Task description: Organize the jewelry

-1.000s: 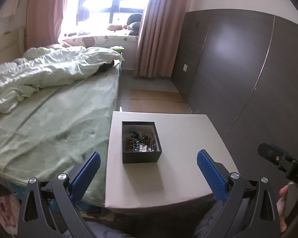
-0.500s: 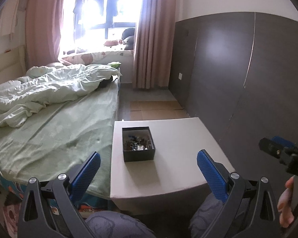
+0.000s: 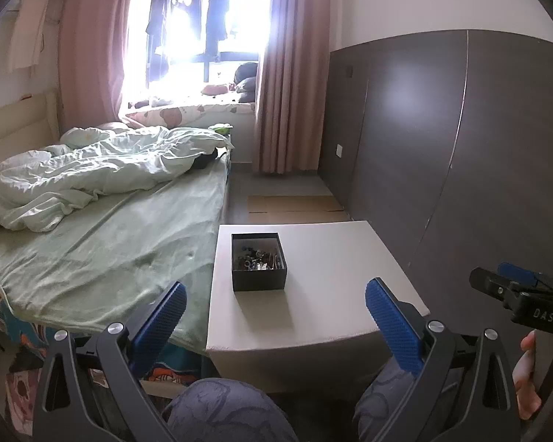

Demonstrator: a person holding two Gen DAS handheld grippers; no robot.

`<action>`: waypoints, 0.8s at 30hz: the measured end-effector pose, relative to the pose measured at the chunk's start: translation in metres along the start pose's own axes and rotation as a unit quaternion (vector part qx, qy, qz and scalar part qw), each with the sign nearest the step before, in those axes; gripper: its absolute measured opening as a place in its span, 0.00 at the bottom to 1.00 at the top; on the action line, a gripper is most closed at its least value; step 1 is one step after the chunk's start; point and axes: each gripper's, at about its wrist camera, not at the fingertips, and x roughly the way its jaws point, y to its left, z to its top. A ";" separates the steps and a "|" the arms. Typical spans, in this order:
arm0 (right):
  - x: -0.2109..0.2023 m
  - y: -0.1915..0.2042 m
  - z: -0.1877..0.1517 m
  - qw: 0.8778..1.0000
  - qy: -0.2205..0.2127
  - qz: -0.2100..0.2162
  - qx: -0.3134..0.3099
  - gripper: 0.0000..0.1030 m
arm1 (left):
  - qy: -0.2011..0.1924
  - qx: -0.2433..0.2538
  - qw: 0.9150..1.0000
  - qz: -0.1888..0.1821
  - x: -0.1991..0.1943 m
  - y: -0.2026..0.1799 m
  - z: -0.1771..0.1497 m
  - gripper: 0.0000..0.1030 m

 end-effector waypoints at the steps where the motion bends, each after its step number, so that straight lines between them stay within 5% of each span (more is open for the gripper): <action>1: -0.002 0.000 -0.001 1.000 -0.001 0.000 0.000 0.95 | -0.001 0.001 1.000 0.001 -0.002 0.000 0.000 0.92; 24: -0.012 -0.001 -0.005 1.000 -0.011 0.002 -0.003 0.95 | -0.021 0.002 1.000 -0.007 -0.029 -0.005 -0.003 0.92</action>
